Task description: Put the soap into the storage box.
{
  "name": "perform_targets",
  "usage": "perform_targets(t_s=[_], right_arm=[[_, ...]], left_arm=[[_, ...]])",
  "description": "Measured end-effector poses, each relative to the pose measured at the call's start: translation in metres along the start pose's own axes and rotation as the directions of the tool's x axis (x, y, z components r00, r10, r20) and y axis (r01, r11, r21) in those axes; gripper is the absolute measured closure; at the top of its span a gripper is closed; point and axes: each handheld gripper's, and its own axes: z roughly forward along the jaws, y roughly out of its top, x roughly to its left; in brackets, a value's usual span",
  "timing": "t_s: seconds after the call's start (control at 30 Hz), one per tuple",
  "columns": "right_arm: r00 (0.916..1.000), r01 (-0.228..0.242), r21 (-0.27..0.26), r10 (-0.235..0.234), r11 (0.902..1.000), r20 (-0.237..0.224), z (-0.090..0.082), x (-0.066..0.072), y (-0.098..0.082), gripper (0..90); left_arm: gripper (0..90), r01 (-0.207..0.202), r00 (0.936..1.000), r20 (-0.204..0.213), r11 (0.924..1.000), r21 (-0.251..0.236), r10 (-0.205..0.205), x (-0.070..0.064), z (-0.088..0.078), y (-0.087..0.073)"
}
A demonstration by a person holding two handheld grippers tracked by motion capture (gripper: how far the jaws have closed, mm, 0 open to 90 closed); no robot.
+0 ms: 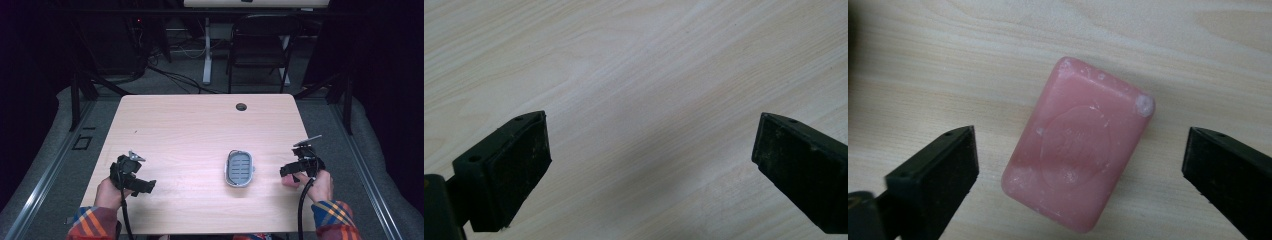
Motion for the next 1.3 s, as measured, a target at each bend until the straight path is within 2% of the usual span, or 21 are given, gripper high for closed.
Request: perform_targets(t_s=[0.03, 0.1, 0.27, 0.4, 0.5, 0.57, 0.67, 0.7, 0.83, 1.03, 1.17, 1.23, 1.3], right_arm=[[1.0000, 0.000, 0.000, 0.000, 1.0000, 0.000, 0.000, 0.000, 0.000, 4.2], [1.0000, -0.002, -0.005, 0.002, 1.0000, 0.007, 0.002, 0.001, 0.000, 13.5], [1.0000, 0.006, 0.007, -0.006, 1.0000, 0.002, 0.003, 0.001, 0.000, 21.5], [1.0000, 0.004, 0.014, -0.004, 0.9999, -0.002, 0.005, 0.002, 0.000, 23.8], [0.9999, 0.017, 0.038, -0.017, 0.9991, 0.000, 0.005, 0.002, 0.000, 29.5], [0.9999, 0.011, 0.026, -0.012, 0.9996, 0.008, 0.006, 0.002, 0.000, 32.2], [0.9997, 0.025, 0.042, -0.025, 0.9988, 0.001, 0.005, 0.001, 0.000, 32.9], [0.9999, 0.010, 0.024, -0.010, 0.9997, 0.001, 0.007, 0.002, 0.000, 33.0], [0.9993, 0.034, 0.041, -0.035, 0.9986, 0.014, 0.006, 0.002, 0.001, 32.3], [0.9997, 0.015, 0.057, -0.017, 0.9982, 0.019, 0.008, 0.002, 0.001, 27.6], [0.9998, 0.016, 0.061, -0.016, 0.9980, 0.011, 0.010, 0.002, 0.001, 31.5], [0.9991, 0.029, 0.077, -0.031, 0.9966, 0.029, 0.013, 0.004, 0.004, 32.9], [0.9992, 0.020, 0.074, -0.023, 0.9970, 0.034, 0.015, 0.006, 0.004, 34.4]], left_arm=[[2.2, 0.000, 1.0000, 0.000, 1.0000, 0.000, 0.000, 0.000, 0.000, 0.000], [2.2, 0.000, 1.0000, 0.000, 1.0000, 0.000, 0.000, 0.000, 0.000, 0.000], [2.2, 0.000, 1.0000, -0.004, 1.0000, -0.003, 0.000, 0.000, 0.000, 0.000], [2.2, -0.001, 1.0000, -0.004, 1.0000, -0.003, 0.001, -0.001, 0.000, 0.000], [2.2, -0.001, 1.0000, -0.005, 1.0000, -0.003, 0.001, -0.001, 0.000, 0.000], [2.2, -0.001, 1.0000, -0.001, 1.0000, -0.001, 0.001, -0.001, 0.000, 0.000], [2.2, -0.002, 1.0000, -0.002, 1.0000, 0.002, 0.002, -0.001, 0.000, 0.000], [2.2, -0.003, 1.0000, -0.001, 1.0000, 0.004, 0.003, -0.001, 0.000, 0.000], [2.2, -0.003, 1.0000, 0.000, 1.0000, 0.004, 0.003, -0.001, 0.001, 0.000], [2.2, -0.003, 1.0000, -0.001, 1.0000, 0.005, 0.003, -0.001, 0.001, 0.000], [2.4, -0.003, 1.0000, -0.003, 1.0000, 0.006, 0.003, -0.001, 0.001, 0.000], [2.4, -0.004, 1.0000, -0.002, 1.0000, 0.007, 0.004, -0.001, 0.001, 0.000], [2.4, -0.002, 1.0000, -0.003, 1.0000, 0.007, 0.002, -0.001, 0.001, 0.000]])
